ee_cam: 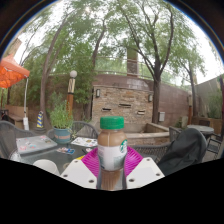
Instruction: Pour water
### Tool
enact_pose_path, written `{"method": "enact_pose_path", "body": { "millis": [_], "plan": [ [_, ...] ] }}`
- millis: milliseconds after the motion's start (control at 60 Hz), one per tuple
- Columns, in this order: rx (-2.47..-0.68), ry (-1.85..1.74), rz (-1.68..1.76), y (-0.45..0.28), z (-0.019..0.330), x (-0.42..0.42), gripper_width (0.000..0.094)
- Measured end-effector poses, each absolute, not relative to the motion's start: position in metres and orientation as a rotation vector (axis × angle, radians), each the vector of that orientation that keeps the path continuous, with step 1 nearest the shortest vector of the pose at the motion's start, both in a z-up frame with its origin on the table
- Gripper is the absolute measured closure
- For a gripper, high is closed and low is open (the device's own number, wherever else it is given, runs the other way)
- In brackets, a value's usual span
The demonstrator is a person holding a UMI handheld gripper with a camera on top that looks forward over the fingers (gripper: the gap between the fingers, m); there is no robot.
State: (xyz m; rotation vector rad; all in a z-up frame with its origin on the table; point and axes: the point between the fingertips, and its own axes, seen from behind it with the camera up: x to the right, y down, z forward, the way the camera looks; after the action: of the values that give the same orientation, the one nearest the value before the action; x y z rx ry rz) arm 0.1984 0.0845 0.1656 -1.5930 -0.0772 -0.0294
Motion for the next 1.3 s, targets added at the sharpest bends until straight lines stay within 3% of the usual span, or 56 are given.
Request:
{"method": "enact_pose_path", "body": {
  "millis": [67, 133, 217, 300, 317, 367, 717, 867, 967, 983, 1050, 1300],
  "plan": [
    [-1.634, 0.052, 0.136, 0.080, 0.130, 0.191, 0.0650],
    [-1.647, 0.049, 0.131, 0.091, 0.122, 0.228, 0.0650],
    [-1.674, 0.023, 0.136, 0.096, 0.093, 0.225, 0.0651],
    [-1.697, 0.015, 0.165, 0.098, 0.089, 0.219, 0.0650],
    [-1.701, 0.018, 0.172, 0.104, 0.069, 0.212, 0.0650],
    [-1.719, -0.005, 0.160, 0.104, 0.057, 0.212, 0.0649],
    [-1.698, -0.033, 0.117, 0.089, 0.079, 0.223, 0.0636],
    [-1.729, -0.036, 0.073, 0.089, 0.072, 0.224, 0.0431],
    [-1.793, -0.012, 0.008, 0.072, 0.066, 0.231, 0.0094],
    [-1.793, -0.015, 0.005, 0.067, 0.069, 0.229, 0.0077],
    [-1.808, -0.029, -0.007, 0.048, 0.076, 0.226, 0.0112],
    [-1.813, 0.038, -0.015, -0.077, 0.122, 0.216, 0.0101]
  ]
}}
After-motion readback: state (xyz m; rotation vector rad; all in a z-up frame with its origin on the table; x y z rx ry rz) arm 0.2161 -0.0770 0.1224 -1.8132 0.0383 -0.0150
